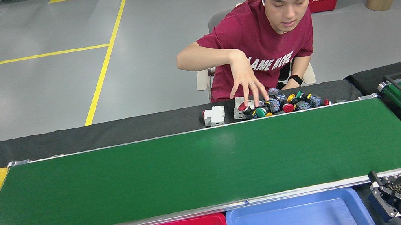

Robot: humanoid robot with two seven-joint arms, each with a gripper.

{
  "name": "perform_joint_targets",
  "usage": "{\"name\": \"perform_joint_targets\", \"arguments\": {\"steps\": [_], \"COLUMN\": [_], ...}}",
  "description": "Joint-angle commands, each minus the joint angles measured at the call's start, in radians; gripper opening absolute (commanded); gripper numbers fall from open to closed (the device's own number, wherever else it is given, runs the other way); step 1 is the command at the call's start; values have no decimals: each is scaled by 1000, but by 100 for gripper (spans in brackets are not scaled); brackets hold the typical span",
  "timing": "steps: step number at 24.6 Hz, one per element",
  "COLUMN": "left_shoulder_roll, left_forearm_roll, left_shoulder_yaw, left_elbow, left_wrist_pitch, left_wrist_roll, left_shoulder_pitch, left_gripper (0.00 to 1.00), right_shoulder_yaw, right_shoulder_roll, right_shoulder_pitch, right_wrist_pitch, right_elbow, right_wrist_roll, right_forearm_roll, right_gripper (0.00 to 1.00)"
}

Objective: Pick switch part from conveyor to tray

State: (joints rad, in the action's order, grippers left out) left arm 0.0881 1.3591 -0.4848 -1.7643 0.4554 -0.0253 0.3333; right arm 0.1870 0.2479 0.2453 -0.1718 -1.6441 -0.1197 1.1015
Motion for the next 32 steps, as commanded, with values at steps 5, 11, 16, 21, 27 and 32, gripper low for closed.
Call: {"name": "perform_joint_targets", "arguments": {"steps": [5,11,16,21,27,32], "left_shoulder_roll": [4,10,10,9,4,5], "left_forearm_roll": [-5,-3,-3,-3,-3,-3], "left_shoulder_yaw": [-3,2,-1,3,6,9], "left_elbow": [-9,-9,-11,-11,-11,-11], "left_wrist_pitch": [-3,-3,-3,-3,-3,-3], "left_wrist_roll": [-8,-8,-8,-7,-7,-7], "left_shoulder_pitch": [-2,3,3,3,1,-3], "left_gripper": [100,100,100,100,100,100], "right_shoulder_yaw": [3,2,2,2,-23,-116], "right_shoulder_roll": [5,2,1,-6,5,37], "right_shoulder_pitch": [-12,-32,-35,-38,-152,-304], "right_wrist_pitch": [-3,1,5,8,104,186], "right_elbow": [17,15,20,27,112,299], "right_wrist_roll": [-3,-1,2,5,104,111], "right_forearm_roll": [0,0,1,1,9,11], "right_gripper": [98,98,98,98,97,97]}}
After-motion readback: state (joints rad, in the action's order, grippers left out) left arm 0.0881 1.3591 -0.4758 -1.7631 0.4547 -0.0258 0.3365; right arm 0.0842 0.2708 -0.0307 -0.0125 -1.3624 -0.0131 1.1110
